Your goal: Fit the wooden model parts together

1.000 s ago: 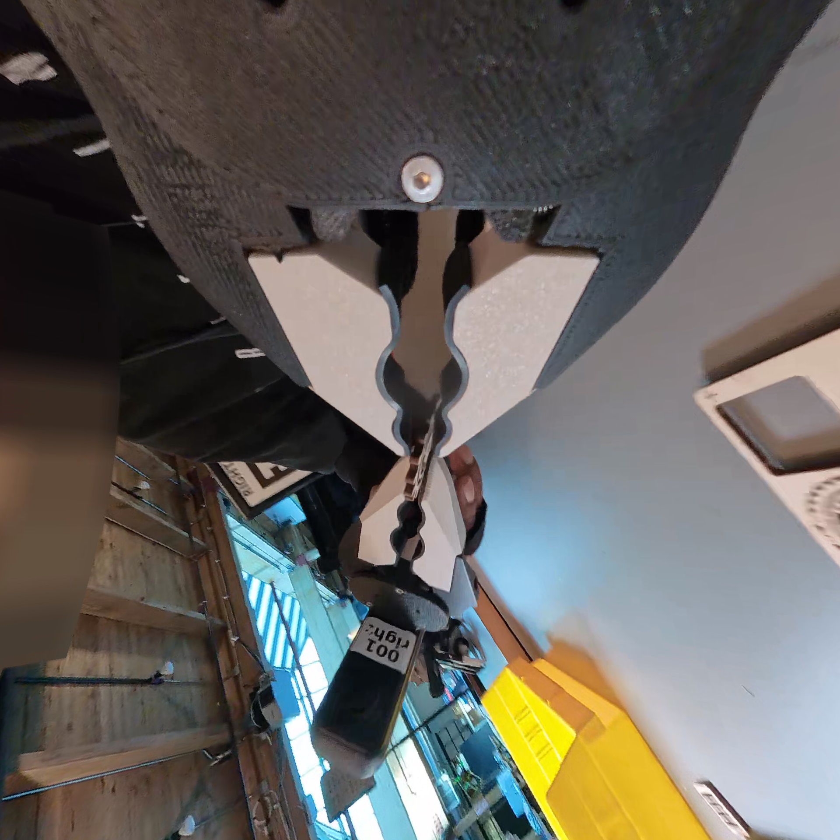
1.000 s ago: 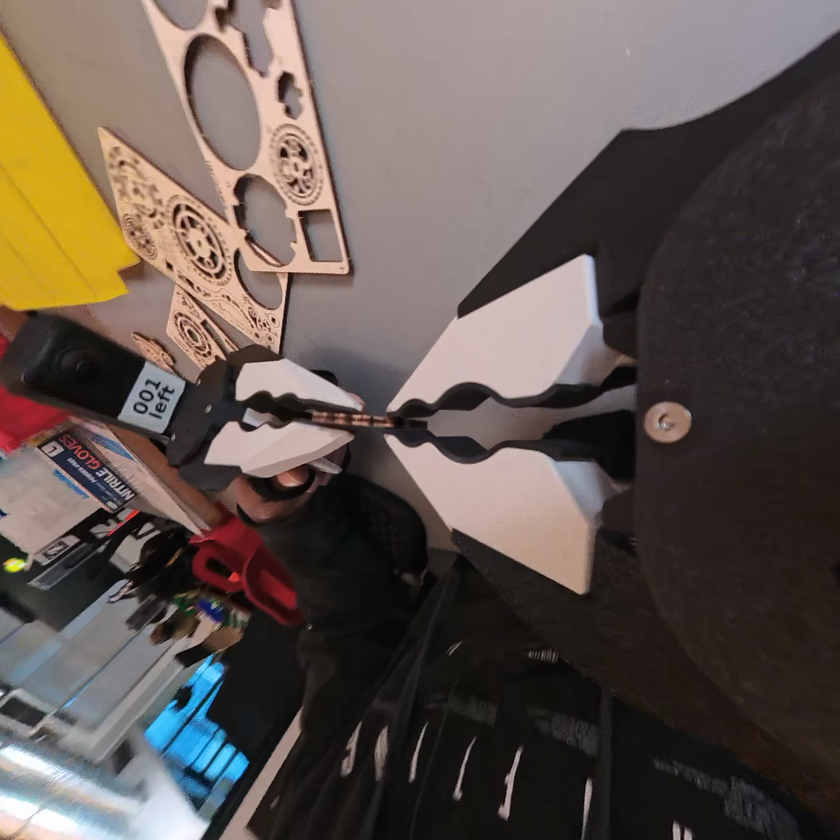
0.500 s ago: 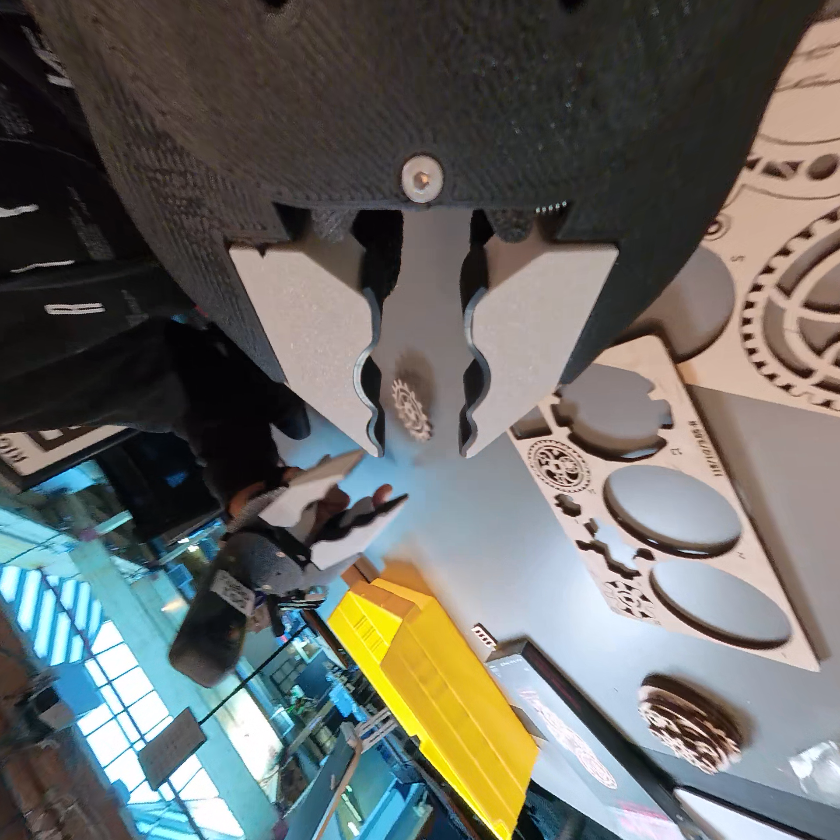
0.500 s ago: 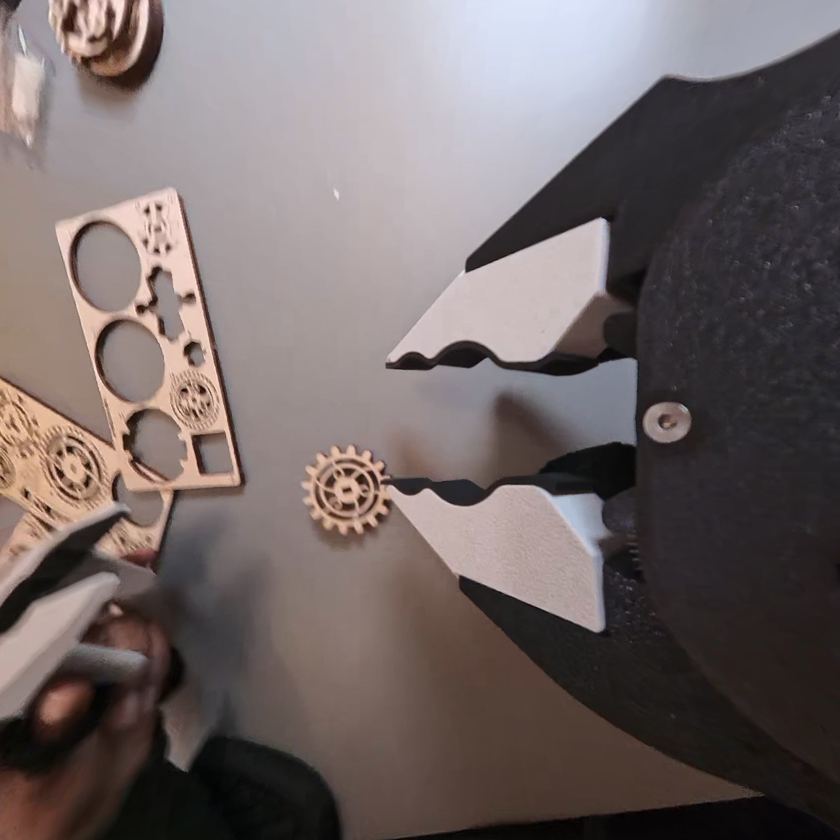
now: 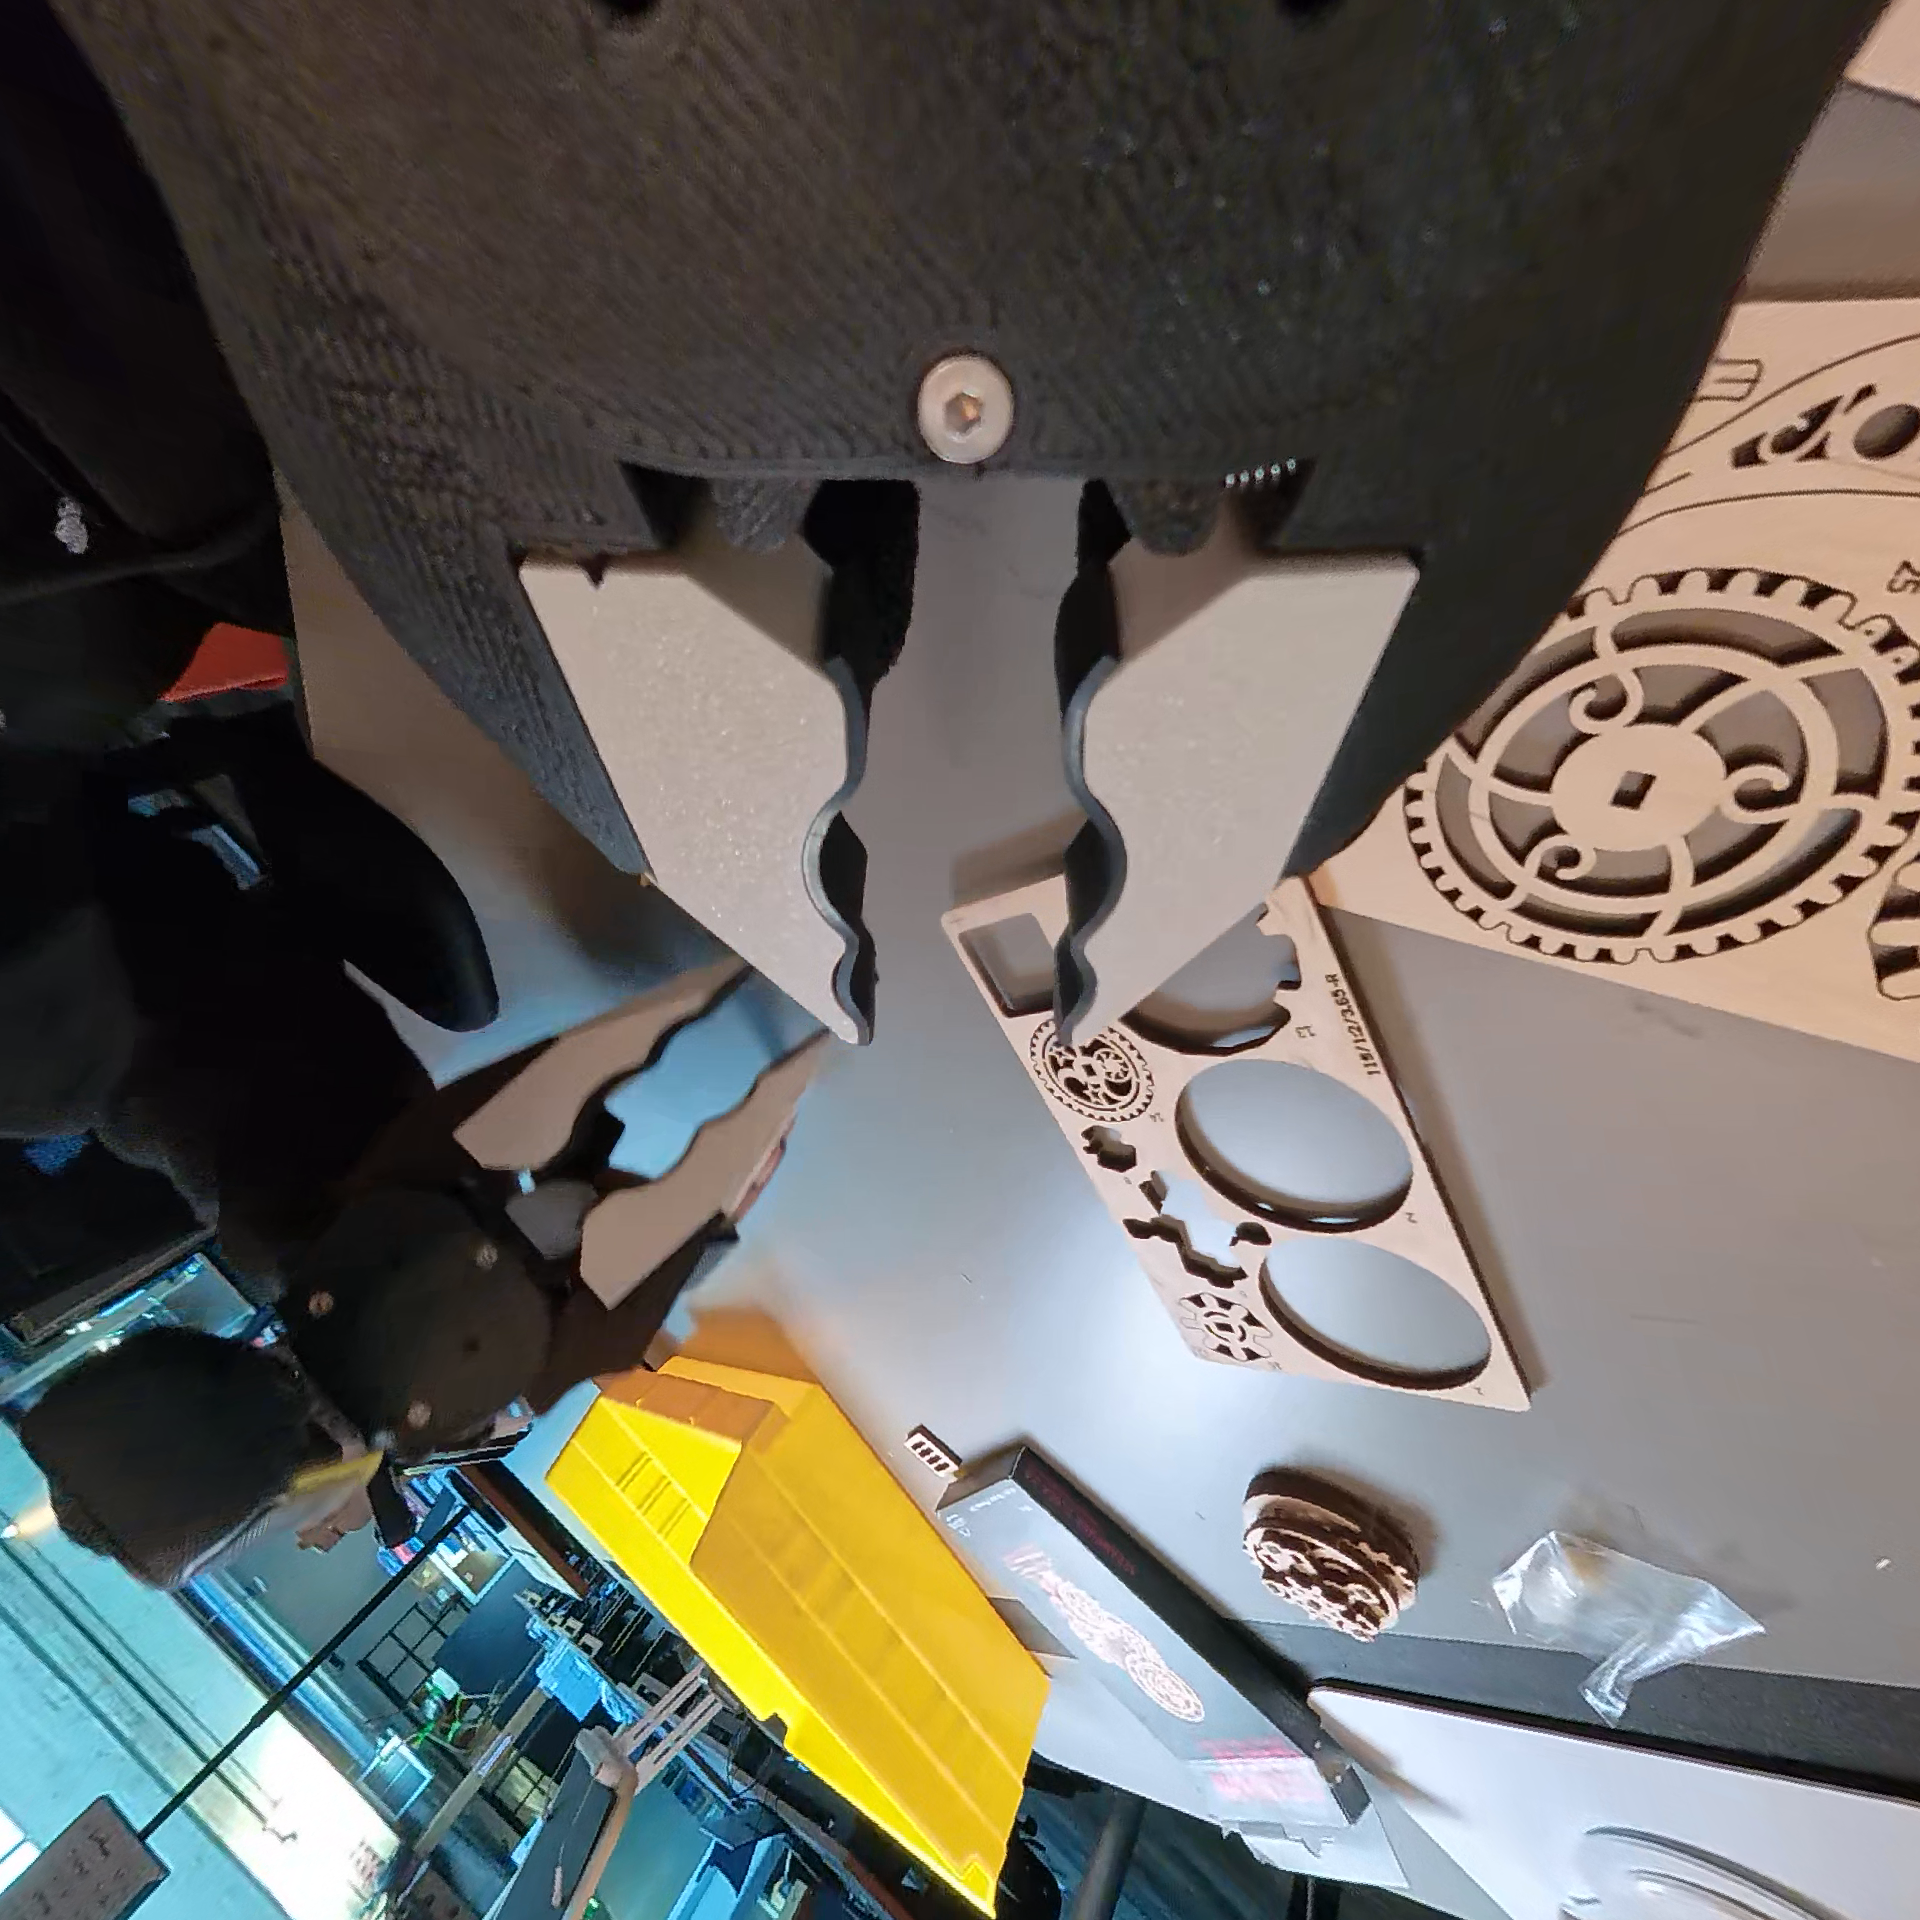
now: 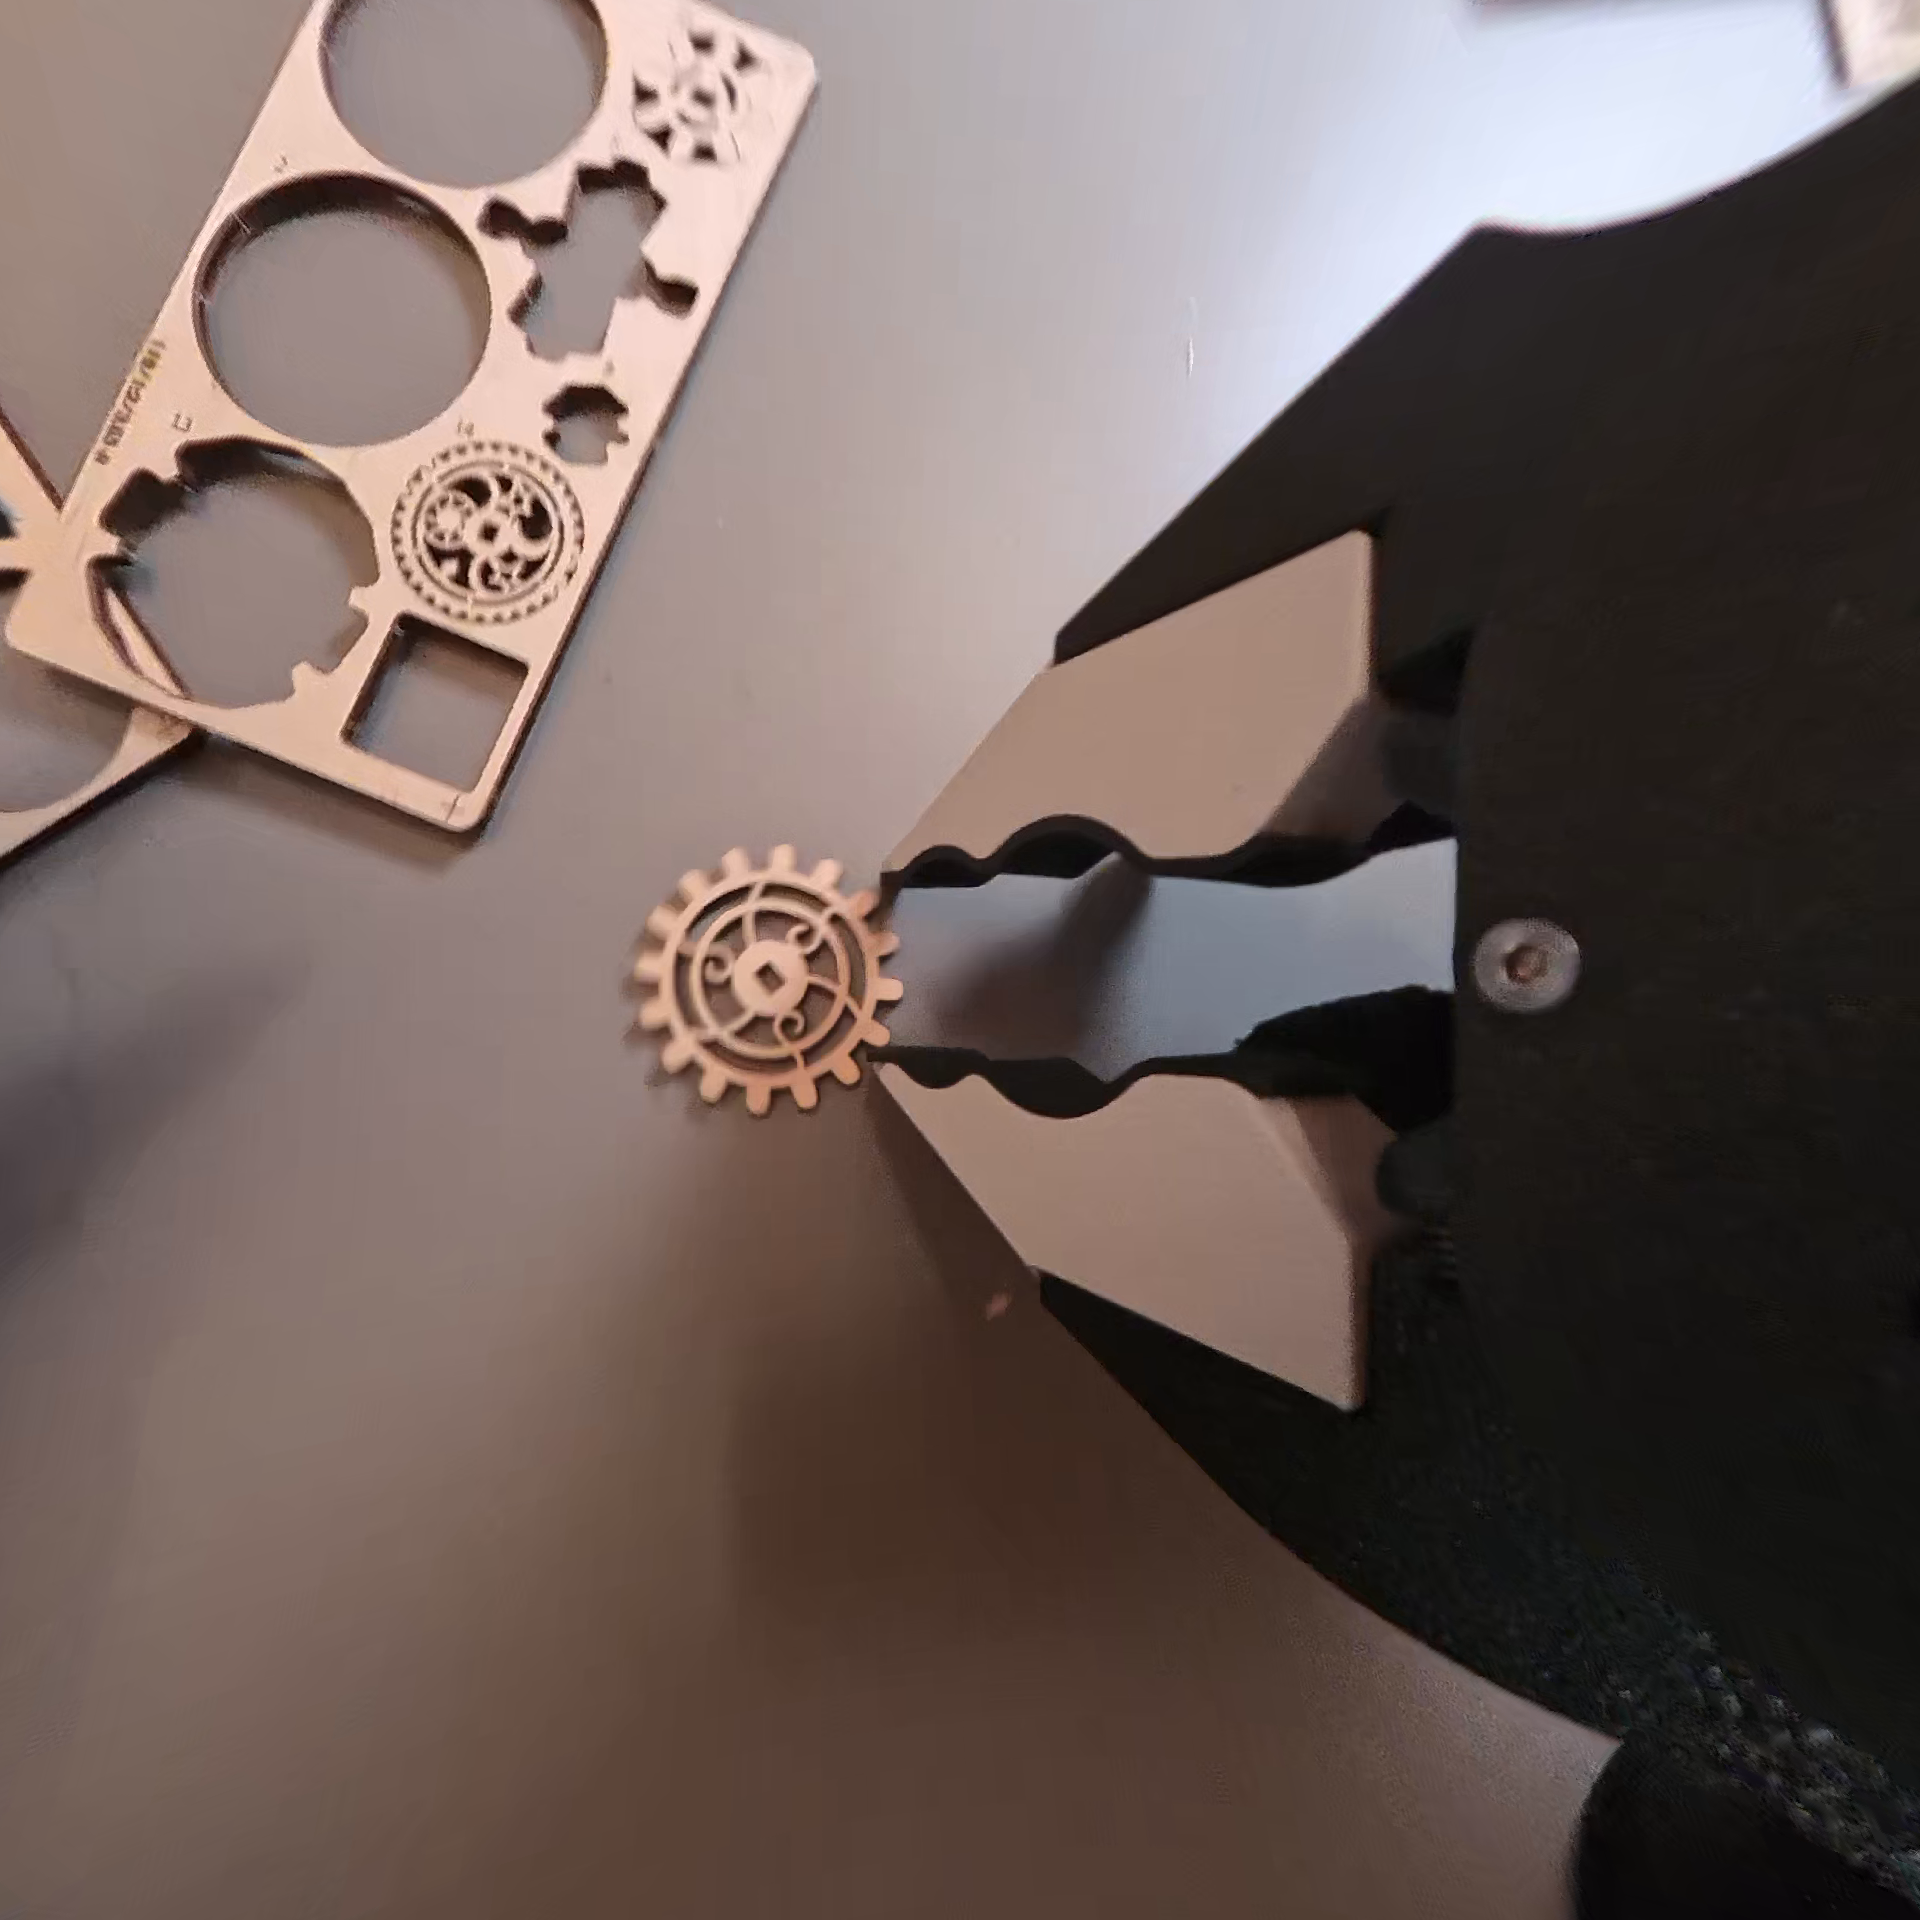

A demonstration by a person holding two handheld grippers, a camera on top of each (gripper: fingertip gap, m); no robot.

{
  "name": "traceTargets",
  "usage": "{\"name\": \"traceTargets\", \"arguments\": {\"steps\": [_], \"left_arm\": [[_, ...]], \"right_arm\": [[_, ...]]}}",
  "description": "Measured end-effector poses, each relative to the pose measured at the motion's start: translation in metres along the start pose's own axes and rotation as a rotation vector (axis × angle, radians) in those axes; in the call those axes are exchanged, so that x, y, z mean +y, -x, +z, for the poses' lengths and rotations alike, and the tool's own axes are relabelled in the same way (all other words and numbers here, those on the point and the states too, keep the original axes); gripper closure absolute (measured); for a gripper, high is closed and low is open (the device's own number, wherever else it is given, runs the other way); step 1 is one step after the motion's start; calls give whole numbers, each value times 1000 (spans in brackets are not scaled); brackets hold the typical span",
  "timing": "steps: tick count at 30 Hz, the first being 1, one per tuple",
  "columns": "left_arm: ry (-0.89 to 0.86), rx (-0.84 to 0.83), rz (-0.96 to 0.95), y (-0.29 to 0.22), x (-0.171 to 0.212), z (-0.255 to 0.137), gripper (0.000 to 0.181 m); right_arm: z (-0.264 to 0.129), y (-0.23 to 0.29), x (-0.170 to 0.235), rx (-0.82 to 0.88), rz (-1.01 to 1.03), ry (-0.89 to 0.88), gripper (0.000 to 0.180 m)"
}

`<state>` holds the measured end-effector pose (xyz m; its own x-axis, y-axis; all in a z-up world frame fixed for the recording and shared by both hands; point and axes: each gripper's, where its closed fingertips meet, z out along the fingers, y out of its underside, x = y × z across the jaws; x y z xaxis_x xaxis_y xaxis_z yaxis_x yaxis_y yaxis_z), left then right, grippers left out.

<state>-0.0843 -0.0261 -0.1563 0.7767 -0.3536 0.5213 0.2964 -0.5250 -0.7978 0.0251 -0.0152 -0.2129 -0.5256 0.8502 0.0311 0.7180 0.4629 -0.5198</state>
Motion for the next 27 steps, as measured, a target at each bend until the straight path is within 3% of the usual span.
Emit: {"name": "traceTargets", "arguments": {"steps": [4,8,13,18,27], "left_arm": [[0,-54,26,8,-2,-6,147],[1,-128,50,21,-5,-14,147],[65,-215,77,37,4,-14,147],[130,-282,92,49,14,-15,147],[204,-353,156,55,24,-13,154]], "right_arm": [[-21,-49,6,125,-99,112,151],[-24,-34,-20,63,-3,-7,141],[1,-14,-13,29,58,13,127],[-1,-6,-6,-7,2,37,143],[-32,-13,-16,85,91,-153,136]]}}
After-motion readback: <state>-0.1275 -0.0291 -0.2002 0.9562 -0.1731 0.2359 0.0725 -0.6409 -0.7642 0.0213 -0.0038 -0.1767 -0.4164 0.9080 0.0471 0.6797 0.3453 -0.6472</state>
